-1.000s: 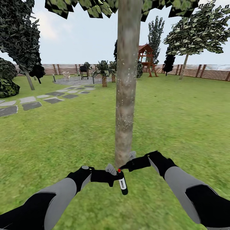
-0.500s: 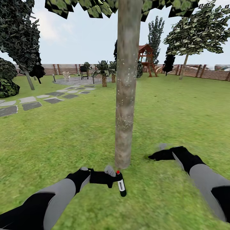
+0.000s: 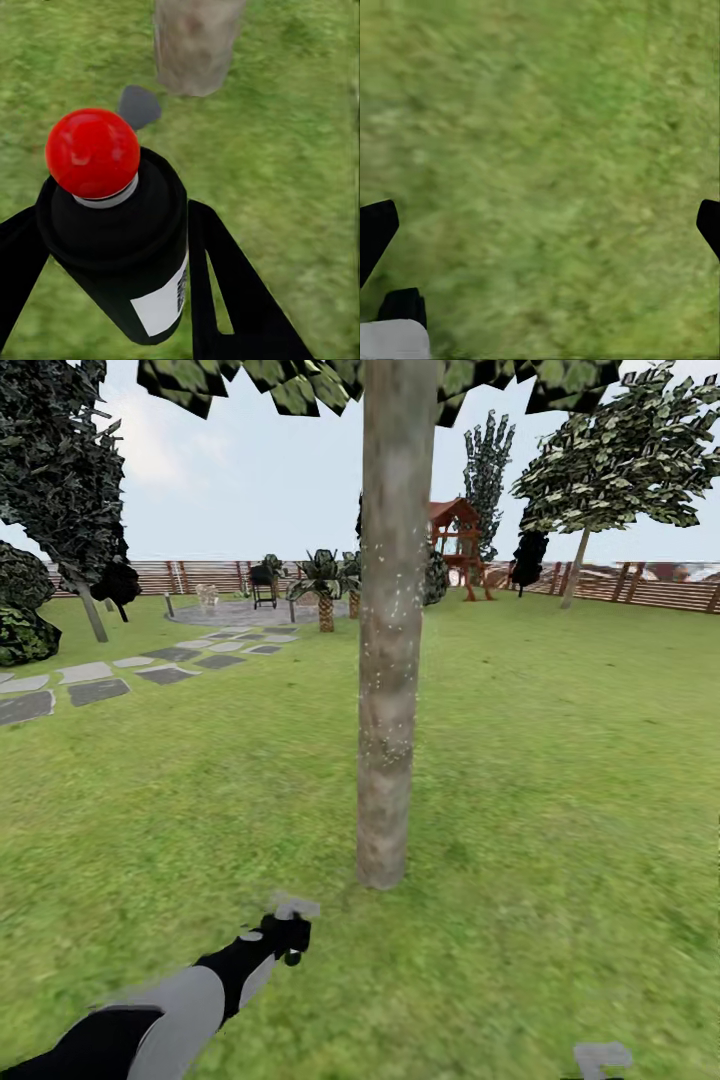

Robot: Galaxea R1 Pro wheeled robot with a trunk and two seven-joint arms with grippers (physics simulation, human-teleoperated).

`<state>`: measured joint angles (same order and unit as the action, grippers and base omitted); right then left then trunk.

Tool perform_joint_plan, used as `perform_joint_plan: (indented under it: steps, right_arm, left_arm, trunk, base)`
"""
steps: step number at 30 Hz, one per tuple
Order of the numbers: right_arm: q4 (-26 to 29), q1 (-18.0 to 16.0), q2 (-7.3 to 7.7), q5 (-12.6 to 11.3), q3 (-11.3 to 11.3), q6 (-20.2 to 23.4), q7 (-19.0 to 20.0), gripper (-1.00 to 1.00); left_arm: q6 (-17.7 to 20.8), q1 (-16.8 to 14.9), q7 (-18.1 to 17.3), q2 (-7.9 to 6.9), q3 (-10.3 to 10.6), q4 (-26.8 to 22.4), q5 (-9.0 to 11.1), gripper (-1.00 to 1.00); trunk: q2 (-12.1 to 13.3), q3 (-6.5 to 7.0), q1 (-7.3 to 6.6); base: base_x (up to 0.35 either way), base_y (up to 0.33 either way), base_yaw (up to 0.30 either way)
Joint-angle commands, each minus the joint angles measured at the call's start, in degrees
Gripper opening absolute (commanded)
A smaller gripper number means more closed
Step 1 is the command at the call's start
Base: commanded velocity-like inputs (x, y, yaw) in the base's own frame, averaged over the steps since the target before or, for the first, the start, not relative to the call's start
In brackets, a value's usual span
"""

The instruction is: In the garden, pick up the pesticide atomizer on the floor and spray pesticide onto both trees until each tree trunk is fully covered.

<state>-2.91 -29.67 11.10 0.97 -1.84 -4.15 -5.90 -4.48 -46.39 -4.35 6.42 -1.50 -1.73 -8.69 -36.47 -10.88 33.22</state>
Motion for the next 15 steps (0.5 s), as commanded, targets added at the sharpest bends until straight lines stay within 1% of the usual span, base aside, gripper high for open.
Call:
perform_joint_plan:
  steps: [1, 2, 3, 4, 8, 15]
  right_arm:
    - [-0.25, 0.37, -0.61, 0.09, -0.19, -0.41, -0.14, 1.00]
    - [-0.25, 0.67, -0.97, 0.09, -0.19, -0.41, -0.15, 1.00]
    - [-0.25, 0.86, -1.20, 0.09, -0.19, -0.41, -0.15, 1.00]
    - [-0.25, 0.98, -1.34, 0.09, -0.18, -0.48, -0.16, 1.00]
    - [-0.25, 1.16, -1.55, 0.09, -0.18, -2.02, -0.16, 1.00]
    - [-0.25, 1.27, -1.60, 0.09, -0.17, -2.92, -0.16, 1.00]
  left_arm:
    - [-0.19, 0.28, 0.00, 1.09, -0.27, 0.04, -3.40, -1.00]
    - [-0.18, 0.49, 0.02, 1.93, -0.26, 0.05, -5.69, -1.00]
    - [-0.18, 0.62, 0.03, 2.46, -0.24, 0.03, -7.16, -1.00]
    - [-0.18, 0.71, 0.03, 2.81, -0.21, 0.01, -8.09, -1.00]
    - [-0.18, 0.83, 0.00, 3.48, -0.18, 0.03, -9.41, -1.00]
    - [-0.18, 0.86, -0.09, 3.58, -0.17, 0.05, -9.75, -1.00]
  trunk:
    - [-0.08, -0.08, 0.03]
    - [-0.08, -0.08, 0.03]
    - [-0.08, -0.08, 0.03]
    - [-0.08, -0.08, 0.03]
    - [-0.08, -0.08, 0.03]
    - [-0.08, -0.08, 0.03]
  base:
    - [0.147, -0.268, 0.000]
    - [0.160, -0.274, -0.006]
    - [0.170, -0.276, -0.045]
    - [0.179, -0.276, -0.112]
    - [0.189, -0.274, -0.211]
    - [0.196, -0.273, -0.289]
